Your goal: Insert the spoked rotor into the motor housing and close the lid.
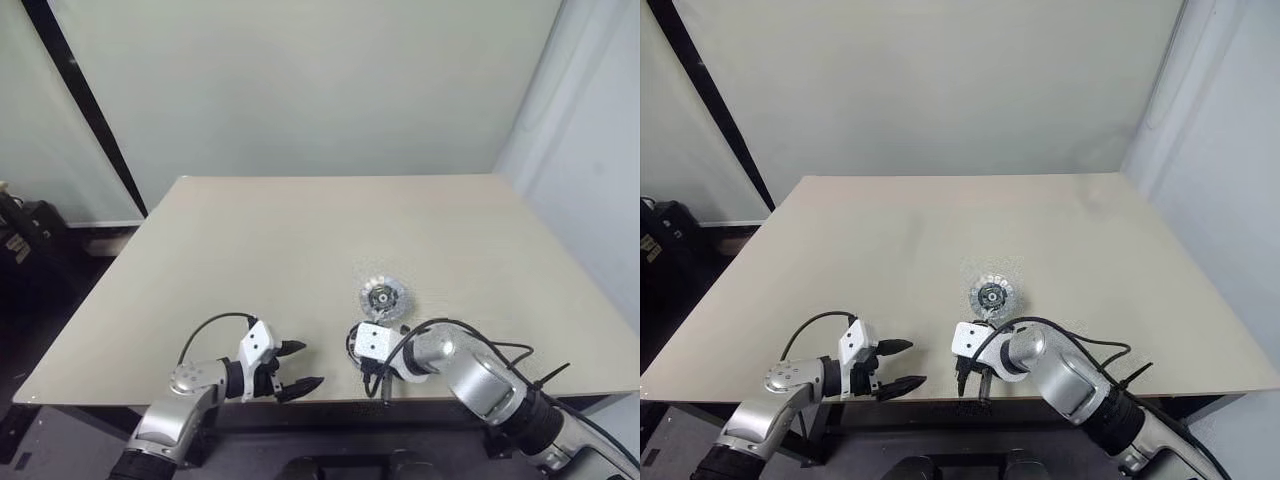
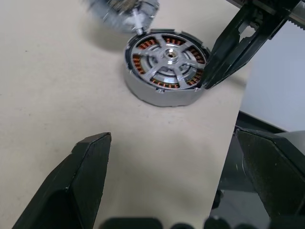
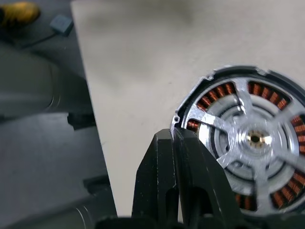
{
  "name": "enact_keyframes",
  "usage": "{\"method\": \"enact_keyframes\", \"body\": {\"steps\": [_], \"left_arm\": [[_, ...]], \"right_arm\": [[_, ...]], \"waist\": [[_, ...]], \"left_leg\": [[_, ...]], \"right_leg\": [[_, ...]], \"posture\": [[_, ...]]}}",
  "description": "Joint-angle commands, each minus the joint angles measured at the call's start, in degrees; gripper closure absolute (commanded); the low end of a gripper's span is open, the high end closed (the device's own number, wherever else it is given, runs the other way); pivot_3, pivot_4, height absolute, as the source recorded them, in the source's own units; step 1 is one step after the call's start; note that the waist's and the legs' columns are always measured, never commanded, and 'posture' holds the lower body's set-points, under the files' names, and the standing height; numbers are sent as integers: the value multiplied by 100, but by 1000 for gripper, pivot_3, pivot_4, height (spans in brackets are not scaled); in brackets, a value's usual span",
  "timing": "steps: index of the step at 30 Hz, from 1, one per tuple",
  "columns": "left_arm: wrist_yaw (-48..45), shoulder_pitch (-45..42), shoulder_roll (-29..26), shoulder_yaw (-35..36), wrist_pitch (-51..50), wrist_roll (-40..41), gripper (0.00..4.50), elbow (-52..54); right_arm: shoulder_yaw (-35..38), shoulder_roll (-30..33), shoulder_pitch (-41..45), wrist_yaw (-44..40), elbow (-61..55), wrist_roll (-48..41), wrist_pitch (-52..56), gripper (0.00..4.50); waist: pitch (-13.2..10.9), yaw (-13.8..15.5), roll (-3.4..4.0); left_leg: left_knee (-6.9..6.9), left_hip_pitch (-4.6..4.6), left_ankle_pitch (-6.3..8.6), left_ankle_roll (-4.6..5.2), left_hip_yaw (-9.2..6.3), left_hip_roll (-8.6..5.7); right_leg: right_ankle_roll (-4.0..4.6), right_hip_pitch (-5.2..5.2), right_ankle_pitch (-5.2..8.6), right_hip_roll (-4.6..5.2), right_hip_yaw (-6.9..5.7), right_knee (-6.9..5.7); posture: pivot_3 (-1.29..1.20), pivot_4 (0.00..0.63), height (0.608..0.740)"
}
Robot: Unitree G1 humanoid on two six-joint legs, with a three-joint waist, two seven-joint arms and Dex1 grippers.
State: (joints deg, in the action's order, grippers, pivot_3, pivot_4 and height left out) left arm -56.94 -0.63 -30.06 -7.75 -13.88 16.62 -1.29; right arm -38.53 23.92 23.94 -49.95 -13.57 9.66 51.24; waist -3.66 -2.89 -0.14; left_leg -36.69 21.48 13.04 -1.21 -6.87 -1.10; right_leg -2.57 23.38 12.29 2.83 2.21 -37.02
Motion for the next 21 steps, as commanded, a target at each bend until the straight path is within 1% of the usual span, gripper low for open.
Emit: {"method": "enact_keyframes", "body": {"steps": [1,5,13,18,21], "left_arm": [[38,-109,47,119,126,49,0,28],[51,-181,115,95,161,23,0,-57],[141,-227,194,157,289,10,0,-222],[355,-228,178,310,489,-36,0,-404],[397,-235,137,356,568,-52,0,-497]], "right_arm": [[289,-449,118,358,-37,-168,258,4486],[725,-1085,196,877,318,-334,572,4486],[1522,-2085,168,1735,877,-739,1023,4486],[1612,-2445,95,2012,1004,-979,1174,4486],[1531,-2522,64,2103,1060,-1052,1159,4486]], "waist": [[0,0,0],[0,2,1],[0,3,3],[0,1,5],[1,-1,6]], "left_leg": [[-1,0,0,0,0,2],[-4,2,0,0,0,2],[-6,7,0,0,-2,-7],[-7,4,-1,0,-2,-6],[-7,3,0,0,-1,-4]], "right_leg": [[0,2,0,-1,-1,-3],[1,5,0,-2,0,-10],[-1,5,-2,1,4,-9],[0,5,-2,0,3,-12],[0,6,-2,0,3,-13]], "posture": [[0,0,740],[0,0,740],[0,0,740],[0,0,740],[0,0,740]]}}
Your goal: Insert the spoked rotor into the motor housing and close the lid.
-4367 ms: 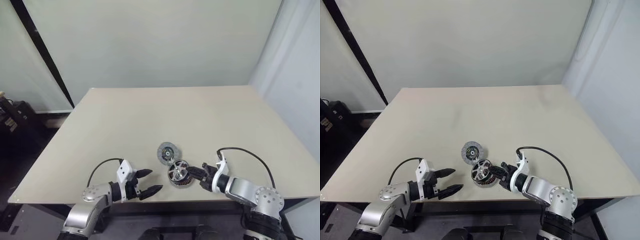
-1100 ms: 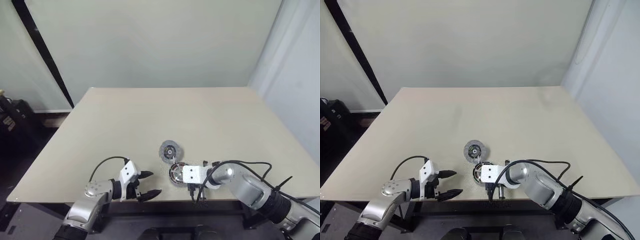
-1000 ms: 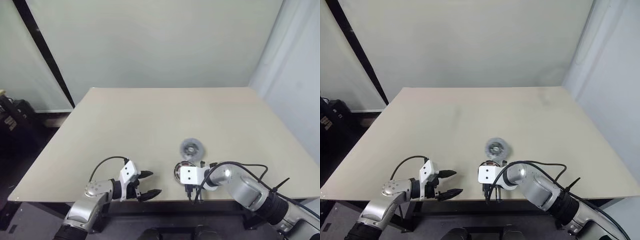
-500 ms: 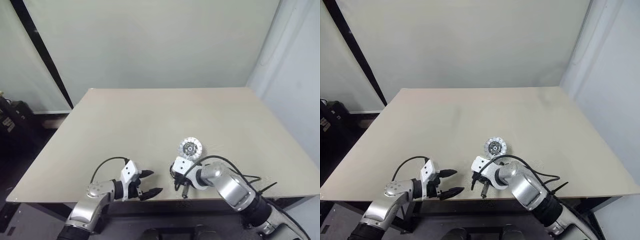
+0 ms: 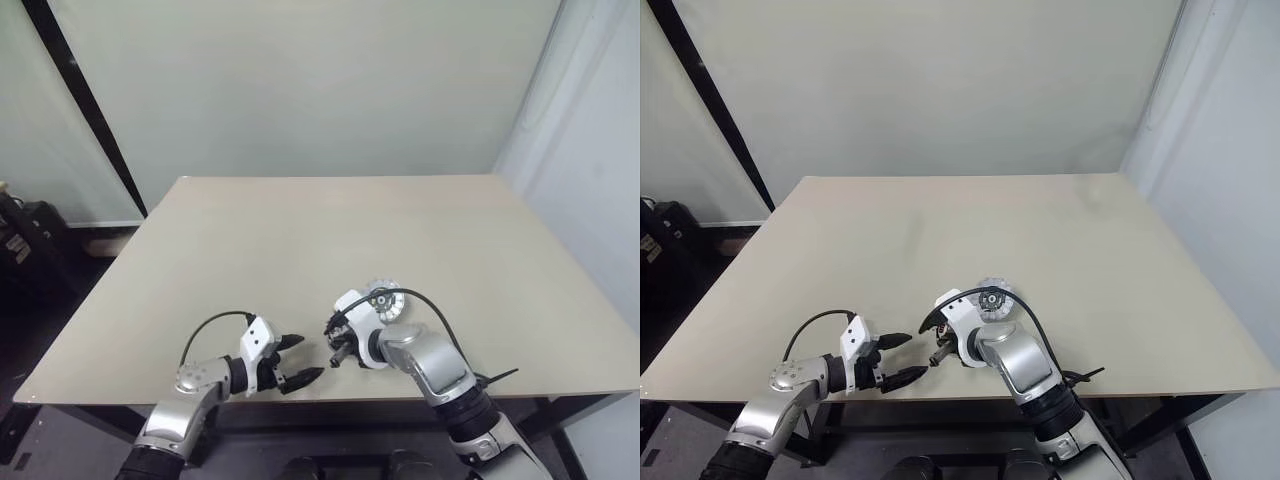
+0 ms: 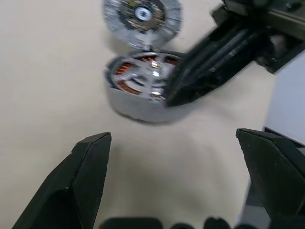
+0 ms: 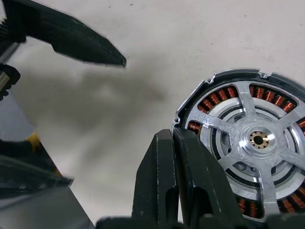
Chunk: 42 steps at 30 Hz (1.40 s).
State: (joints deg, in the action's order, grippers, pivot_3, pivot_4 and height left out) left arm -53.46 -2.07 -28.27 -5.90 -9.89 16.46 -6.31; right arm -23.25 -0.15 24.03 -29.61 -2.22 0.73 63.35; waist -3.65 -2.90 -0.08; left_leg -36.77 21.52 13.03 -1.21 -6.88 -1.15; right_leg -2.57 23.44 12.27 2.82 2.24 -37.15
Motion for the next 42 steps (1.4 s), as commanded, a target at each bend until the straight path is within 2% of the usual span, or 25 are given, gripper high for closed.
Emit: {"method": "enact_keyframes", "body": {"steps": [1,9,10,13,19,22,23,26,30,42], "left_arm": [[51,-90,-52,184,186,-40,0,-17],[36,-106,-180,228,248,-51,0,-108],[36,-120,-178,223,246,-51,0,-112],[36,-164,-165,206,240,-52,0,-124],[7,-247,-143,159,250,-64,0,-177],[-30,-287,-139,122,249,-69,0,-192],[-37,-295,-138,116,246,-71,0,-191],[-66,-319,-142,104,235,-76,0,-177],[-89,-321,-147,88,221,-77,0,-144],[-129,-229,-202,97,168,-66,0,-36]], "right_arm": [[-23,-118,49,97,-62,-173,-71,4486],[-371,137,36,85,-153,-201,-308,4486],[-399,174,32,71,-220,-219,-324,4286],[-485,307,63,11,-445,-263,-322,3492],[-556,642,203,-176,-1011,-466,-85,1358],[-794,1089,394,-424,-1263,-515,57,210],[-936,1304,472,-545,-1324,-508,45,19],[-1529,2140,715,-975,-1435,-361,-222,19],[-1974,2736,831,-1324,-1355,-255,-620,19],[-2045,2631,634,-1319,-964,-45,-1300,19]], "waist": [[0,1,1],[1,-1,1],[1,-1,1],[0,1,1],[0,3,1],[0,4,2],[0,4,2],[0,5,2],[0,3,0],[0,6,-1]], "left_leg": [[0,0,0,0,0,0],[2,0,0,0,0,0],[2,0,0,0,0,0],[0,1,0,0,0,0],[2,5,0,0,-2,-4],[3,5,0,0,-2,-3],[3,5,0,0,-2,-4],[0,6,0,0,-2,-4],[0,9,1,0,-1,-6],[8,8,0,1,-1,-6]], "right_leg": [[0,0,0,0,0,0],[0,0,0,0,0,0],[0,1,0,0,0,0],[1,1,0,0,0,0],[0,1,0,2,0,4],[0,2,0,2,-1,4],[0,1,0,2,-1,5],[1,-1,1,4,-1,8],[0,-1,1,7,-2,15],[-1,-2,0,6,-2,17]], "posture": [[0,0,740],[0,0,740],[0,0,740],[0,0,740],[0,0,740],[0,0,740],[0,0,740],[0,0,740],[0,0,740],[0,0,740]]}}
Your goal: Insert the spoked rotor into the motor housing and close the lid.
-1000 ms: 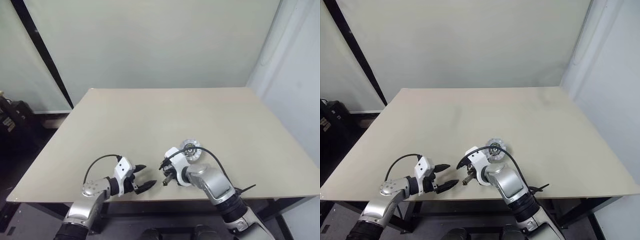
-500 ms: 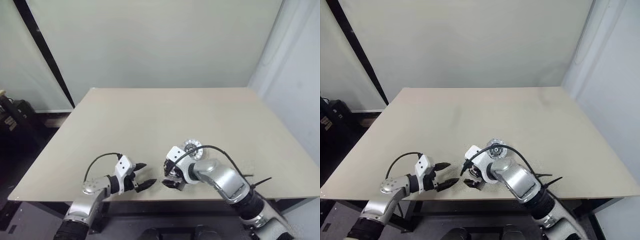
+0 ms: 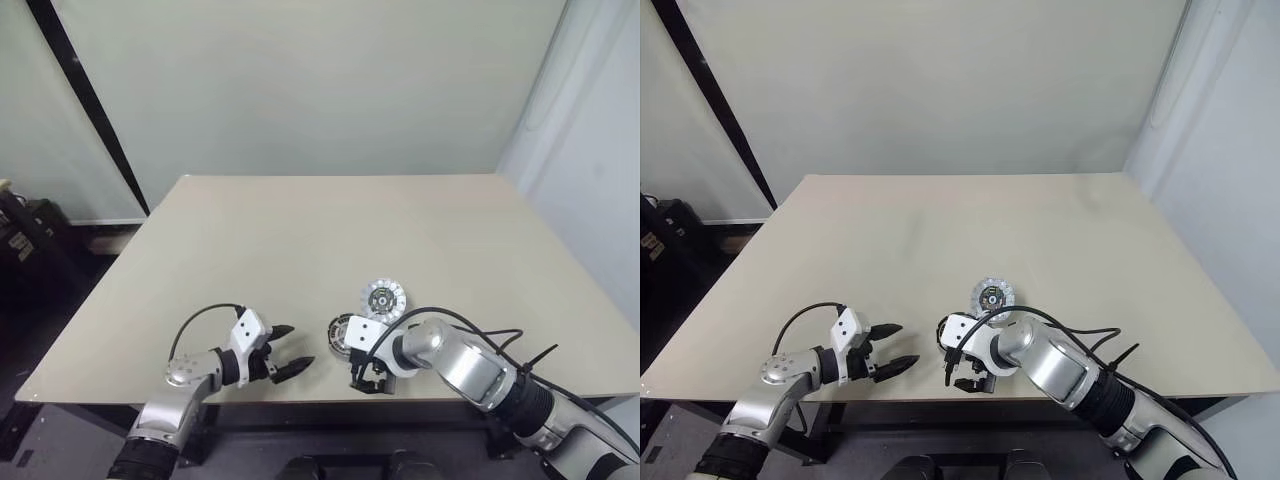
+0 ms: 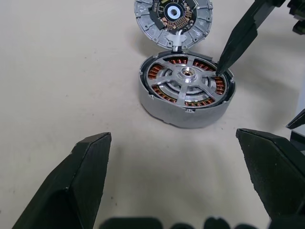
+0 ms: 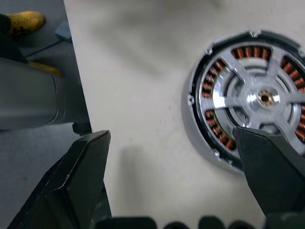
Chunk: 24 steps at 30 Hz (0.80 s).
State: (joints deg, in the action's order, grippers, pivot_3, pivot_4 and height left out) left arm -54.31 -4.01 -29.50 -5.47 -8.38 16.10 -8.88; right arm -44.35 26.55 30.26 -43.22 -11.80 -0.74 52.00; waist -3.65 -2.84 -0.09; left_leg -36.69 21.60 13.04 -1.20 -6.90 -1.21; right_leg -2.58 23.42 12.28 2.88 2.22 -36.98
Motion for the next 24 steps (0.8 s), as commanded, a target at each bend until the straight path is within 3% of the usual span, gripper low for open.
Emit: {"method": "enact_keyframes", "body": {"steps": [1,5,8,16,19,24], "left_arm": [[-46,-34,-84,53,11,-33,0,223],[-55,-25,-98,52,-3,-35,0,244],[-56,-30,-96,47,-15,-32,0,257],[-42,-22,-80,48,-42,-41,0,281],[-35,-21,-72,52,-35,-46,0,262],[-26,-23,-49,60,-29,-64,0,242]], "right_arm": [[65,-61,1,43,41,130,-203,19],[52,-136,-41,66,244,252,-349,19],[0,-163,-70,83,404,398,-504,589],[60,-322,-187,248,702,768,-918,3516],[181,-405,-227,249,629,774,-911,4409],[480,-694,-295,264,372,596,-459,4435]], "waist": [[0,0,0],[0,0,0],[0,-1,0],[2,-2,-1],[2,-2,-1],[3,-1,-1]], "left_leg": [[-1,0,0,0,0,0],[-4,-2,0,0,0,1],[-5,-2,0,0,0,1],[-5,-10,0,0,1,4],[-8,-12,-1,0,1,8],[-10,-7,-1,0,1,4]], "right_leg": [[0,0,0,0,0,0],[0,-2,0,0,-1,-2],[0,-2,0,-1,0,-2],[0,-7,0,-2,-1,-4],[1,-9,0,-5,-2,-5],[0,-8,0,-5,0,-6]], "posture": [[0,0,740],[0,0,740],[0,0,740],[0,0,740],[0,0,740],[0,0,740]]}}
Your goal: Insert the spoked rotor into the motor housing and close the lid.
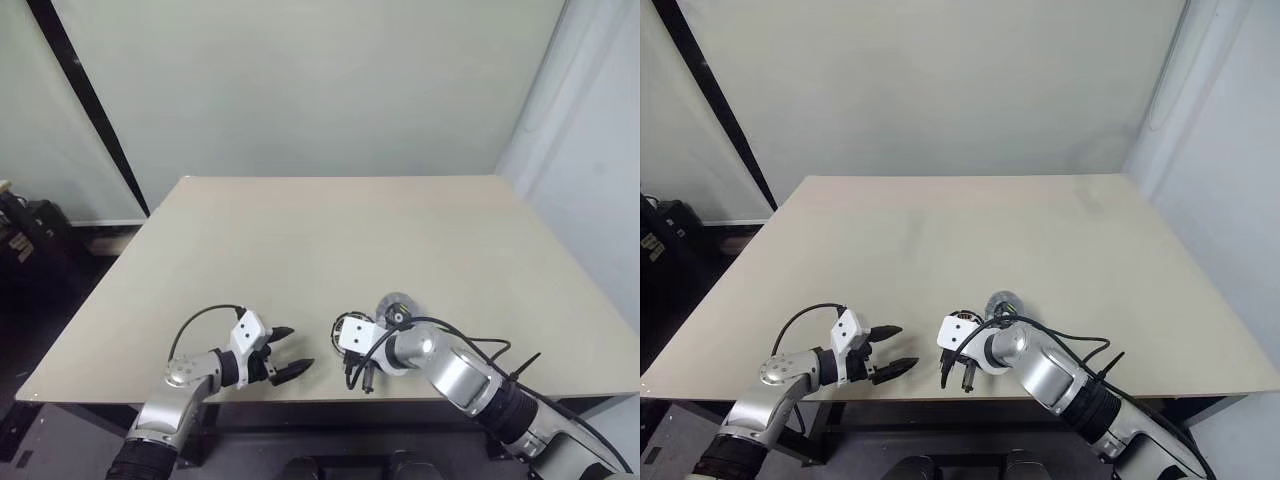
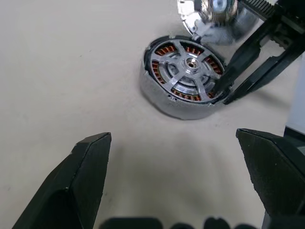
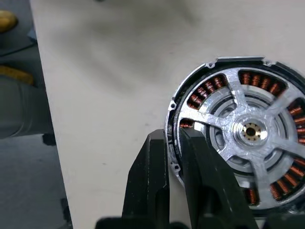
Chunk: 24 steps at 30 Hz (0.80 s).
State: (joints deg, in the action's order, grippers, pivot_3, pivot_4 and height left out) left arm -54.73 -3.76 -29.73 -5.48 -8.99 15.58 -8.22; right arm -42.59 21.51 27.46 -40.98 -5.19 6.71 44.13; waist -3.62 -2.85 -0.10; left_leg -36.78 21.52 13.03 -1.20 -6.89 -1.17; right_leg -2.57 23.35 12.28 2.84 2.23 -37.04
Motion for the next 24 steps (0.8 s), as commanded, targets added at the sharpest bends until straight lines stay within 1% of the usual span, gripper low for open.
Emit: {"method": "enact_keyframes", "body": {"steps": [1,5,9,17,23,24], "left_arm": [[20,-50,-18,65,34,-13,0,173],[18,-58,-10,82,56,-21,0,130],[23,-59,-10,105,73,-21,0,108],[13,-3,-41,161,86,10,0,133],[6,20,-64,189,57,32,0,149],[-1,22,-72,197,49,42,0,153]], "right_arm": [[407,-312,-34,52,-381,-236,552,4435],[616,-645,-24,-22,-657,-533,1249,4435],[604,-788,31,-95,-799,-767,1534,4435],[410,-857,21,60,-722,-775,1437,4435],[226,-641,65,134,-651,-585,1078,4435],[221,-606,76,114,-687,-601,1086,4085]], "waist": [[0,0,0],[0,-2,0],[0,-1,1],[0,-3,1],[-1,-2,1],[-1,-2,1]], "left_leg": [[0,0,0,0,0,0],[4,1,0,0,0,1],[17,1,0,0,-3,1],[15,2,1,-1,-2,-1],[15,3,1,-1,-1,-1],[15,3,1,-1,-1,-2]], "right_leg": [[0,0,0,0,0,0],[0,7,0,0,0,-3],[-9,11,-6,-1,-1,-3],[-1,9,-1,2,-1,0],[-1,10,-1,2,0,0],[-1,10,-1,2,0,0]], "posture": [[0,0,740],[0,0,740],[0,0,740],[0,0,740],[0,0,740],[0,0,740]]}}
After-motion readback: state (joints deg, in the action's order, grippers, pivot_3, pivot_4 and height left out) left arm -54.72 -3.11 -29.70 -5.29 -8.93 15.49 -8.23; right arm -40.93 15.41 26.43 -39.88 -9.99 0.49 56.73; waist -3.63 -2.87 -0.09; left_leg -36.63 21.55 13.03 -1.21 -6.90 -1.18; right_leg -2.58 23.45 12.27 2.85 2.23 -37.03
